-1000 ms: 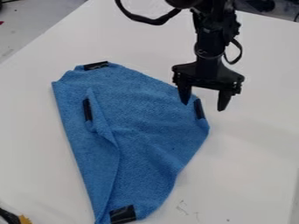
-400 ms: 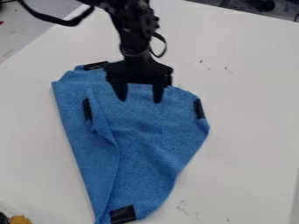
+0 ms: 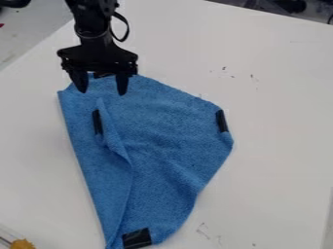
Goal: Unfold the blue cloth from top right to bottom left
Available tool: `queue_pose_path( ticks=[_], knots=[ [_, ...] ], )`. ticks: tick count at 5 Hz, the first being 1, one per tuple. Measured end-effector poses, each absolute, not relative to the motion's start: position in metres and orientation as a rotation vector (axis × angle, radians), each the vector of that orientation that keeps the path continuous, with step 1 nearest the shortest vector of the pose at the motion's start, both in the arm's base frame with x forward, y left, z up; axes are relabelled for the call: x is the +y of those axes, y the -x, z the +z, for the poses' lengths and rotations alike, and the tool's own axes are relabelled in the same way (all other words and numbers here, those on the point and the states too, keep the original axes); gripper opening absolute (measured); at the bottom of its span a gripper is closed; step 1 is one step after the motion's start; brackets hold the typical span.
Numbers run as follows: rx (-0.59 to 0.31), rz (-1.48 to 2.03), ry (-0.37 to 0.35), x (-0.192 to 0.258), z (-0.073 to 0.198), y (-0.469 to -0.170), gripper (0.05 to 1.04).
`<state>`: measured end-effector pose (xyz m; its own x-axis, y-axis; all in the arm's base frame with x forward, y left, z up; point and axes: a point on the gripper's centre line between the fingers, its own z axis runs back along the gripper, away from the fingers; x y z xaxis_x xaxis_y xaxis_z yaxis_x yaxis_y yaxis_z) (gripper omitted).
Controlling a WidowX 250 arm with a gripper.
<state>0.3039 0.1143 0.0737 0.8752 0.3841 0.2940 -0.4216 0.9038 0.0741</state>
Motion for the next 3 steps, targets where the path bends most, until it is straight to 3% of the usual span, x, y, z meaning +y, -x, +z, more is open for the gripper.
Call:
queue_pose_path(
  ticks=[1,3],
  knots=[
    [-0.269,0.450,-0.141,0.126,0.074,-0.301,0.999],
    [-0.184,0.455,-0.082,0.131,0.040,-0.296,0.999]
  ],
)
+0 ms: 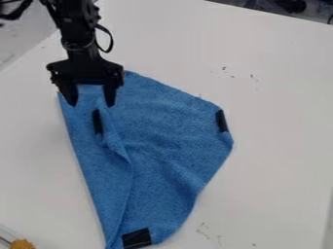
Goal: Unfold the blue cloth from top right to bottom left
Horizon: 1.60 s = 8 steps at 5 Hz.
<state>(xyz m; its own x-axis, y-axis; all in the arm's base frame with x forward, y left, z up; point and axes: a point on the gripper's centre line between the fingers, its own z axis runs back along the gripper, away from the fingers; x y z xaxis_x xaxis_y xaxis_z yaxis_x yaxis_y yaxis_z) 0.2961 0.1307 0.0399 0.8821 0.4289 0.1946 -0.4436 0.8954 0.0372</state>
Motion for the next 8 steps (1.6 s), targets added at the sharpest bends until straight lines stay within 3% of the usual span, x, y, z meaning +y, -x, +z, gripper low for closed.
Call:
queue_pose_path(
  ticks=[1,3,4,5,6,7,8],
  knots=[
    [-0.159,0.450,-0.073,0.133,0.031,-0.293,0.944],
    [-0.117,0.438,-0.068,0.132,0.018,-0.290,0.388],
    [-0.120,0.433,-0.063,0.130,0.015,-0.294,0.256],
    [-0.128,0.435,-0.052,0.129,0.013,-0.298,0.490],
    [-0.124,0.420,-0.036,0.124,0.015,-0.307,0.801],
    [-0.116,0.400,-0.034,0.123,0.012,-0.310,0.934],
    [-0.128,0.399,-0.032,0.123,0.012,-0.312,0.643]
  ],
)
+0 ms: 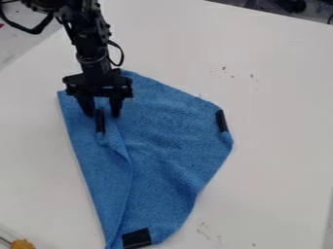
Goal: Unfold the blue cloth from top right to bottom left
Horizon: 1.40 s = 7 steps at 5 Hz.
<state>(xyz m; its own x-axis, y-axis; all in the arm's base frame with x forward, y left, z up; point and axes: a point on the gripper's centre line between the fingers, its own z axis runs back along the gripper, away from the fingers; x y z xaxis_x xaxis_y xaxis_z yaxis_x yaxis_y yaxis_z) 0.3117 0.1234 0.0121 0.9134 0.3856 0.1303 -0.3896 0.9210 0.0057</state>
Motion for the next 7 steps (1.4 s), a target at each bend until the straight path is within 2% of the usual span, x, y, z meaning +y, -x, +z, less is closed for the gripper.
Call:
queue_pose_path(
  ticks=[1,2,3,4,5,7],
  knots=[
    [-0.128,0.402,-0.032,0.123,0.012,-0.312,0.341],
    [-0.115,0.412,-0.044,0.124,0.012,-0.309,0.151],
    [-0.137,0.417,-0.098,0.123,0.038,-0.305,0.069],
    [-0.187,0.455,-0.189,0.135,0.074,-0.286,0.062],
    [-0.209,0.531,-0.234,0.161,0.086,-0.256,0.062],
    [-0.198,0.653,-0.177,0.214,0.050,-0.200,0.061]
  ],
)
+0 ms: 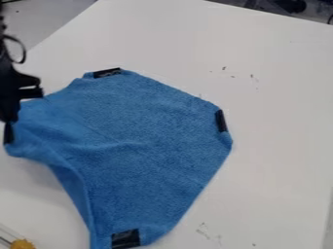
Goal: Unfold the blue cloth from top right to bottom left
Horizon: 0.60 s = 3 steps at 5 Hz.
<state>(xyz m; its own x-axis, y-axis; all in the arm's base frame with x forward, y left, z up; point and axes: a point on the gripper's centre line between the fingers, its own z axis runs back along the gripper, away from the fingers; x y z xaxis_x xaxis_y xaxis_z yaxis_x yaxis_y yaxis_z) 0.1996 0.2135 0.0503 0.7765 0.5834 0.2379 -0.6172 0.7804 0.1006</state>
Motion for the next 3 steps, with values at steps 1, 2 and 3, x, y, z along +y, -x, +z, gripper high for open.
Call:
queue_pose_path(
  ticks=[1,2,3],
  knots=[
    [-0.185,0.682,-0.135,0.232,0.028,-0.182,0.085],
    [-0.184,0.690,-0.096,0.238,0.011,-0.173,0.249],
    [-0.189,0.691,-0.092,0.244,0.010,-0.165,0.527]
  ],
)
